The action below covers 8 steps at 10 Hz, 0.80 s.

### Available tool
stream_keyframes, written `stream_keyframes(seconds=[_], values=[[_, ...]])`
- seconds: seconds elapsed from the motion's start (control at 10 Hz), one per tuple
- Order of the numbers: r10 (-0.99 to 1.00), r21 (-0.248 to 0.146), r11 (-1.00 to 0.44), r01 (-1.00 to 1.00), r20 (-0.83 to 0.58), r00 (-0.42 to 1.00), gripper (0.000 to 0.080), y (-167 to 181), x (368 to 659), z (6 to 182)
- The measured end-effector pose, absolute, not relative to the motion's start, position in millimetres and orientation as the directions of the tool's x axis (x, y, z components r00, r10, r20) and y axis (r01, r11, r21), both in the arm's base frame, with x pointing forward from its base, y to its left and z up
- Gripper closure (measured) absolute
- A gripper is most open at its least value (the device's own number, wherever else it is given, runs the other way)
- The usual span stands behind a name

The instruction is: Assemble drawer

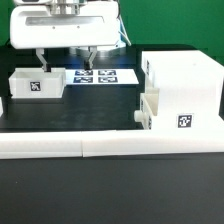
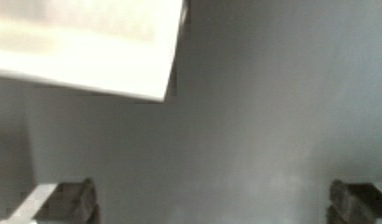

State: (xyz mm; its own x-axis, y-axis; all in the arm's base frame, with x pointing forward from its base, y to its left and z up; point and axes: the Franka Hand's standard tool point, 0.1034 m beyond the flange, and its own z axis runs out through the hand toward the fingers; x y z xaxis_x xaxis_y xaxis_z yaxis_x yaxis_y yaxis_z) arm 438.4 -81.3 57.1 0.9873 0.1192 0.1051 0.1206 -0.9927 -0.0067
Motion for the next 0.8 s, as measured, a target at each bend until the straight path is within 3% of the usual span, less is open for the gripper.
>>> stream_keyframes(seconds=[0.4,0.8], values=[[0.089,-0.018,-0.996,0.09,0.046,0.995,0.0151,-97,414,49.4],[0.091,-0.018,-0.996,0.092,0.047,0.995,0.0151,-96,415,49.2]])
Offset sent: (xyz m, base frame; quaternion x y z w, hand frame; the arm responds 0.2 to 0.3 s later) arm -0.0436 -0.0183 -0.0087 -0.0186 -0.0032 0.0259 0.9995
